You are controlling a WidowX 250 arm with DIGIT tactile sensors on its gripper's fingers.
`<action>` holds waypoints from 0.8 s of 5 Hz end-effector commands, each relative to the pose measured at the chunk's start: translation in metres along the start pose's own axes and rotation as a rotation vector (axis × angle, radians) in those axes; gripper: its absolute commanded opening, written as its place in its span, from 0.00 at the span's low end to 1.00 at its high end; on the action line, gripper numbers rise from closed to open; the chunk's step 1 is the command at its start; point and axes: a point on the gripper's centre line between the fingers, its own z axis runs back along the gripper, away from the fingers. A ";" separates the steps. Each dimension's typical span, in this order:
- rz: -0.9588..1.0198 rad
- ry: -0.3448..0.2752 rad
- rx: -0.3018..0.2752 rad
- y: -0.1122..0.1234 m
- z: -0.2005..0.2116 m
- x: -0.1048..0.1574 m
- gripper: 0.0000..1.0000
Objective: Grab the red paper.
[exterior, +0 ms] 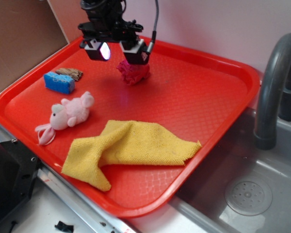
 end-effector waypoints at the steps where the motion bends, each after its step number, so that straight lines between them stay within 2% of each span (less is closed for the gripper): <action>1: -0.063 -0.012 0.003 -0.012 -0.007 0.010 1.00; 2: -0.065 0.002 0.012 -0.012 -0.013 0.010 1.00; 3: -0.051 0.000 0.035 -0.011 -0.016 0.007 0.75; 4: -0.046 -0.001 0.047 -0.011 -0.015 0.006 0.00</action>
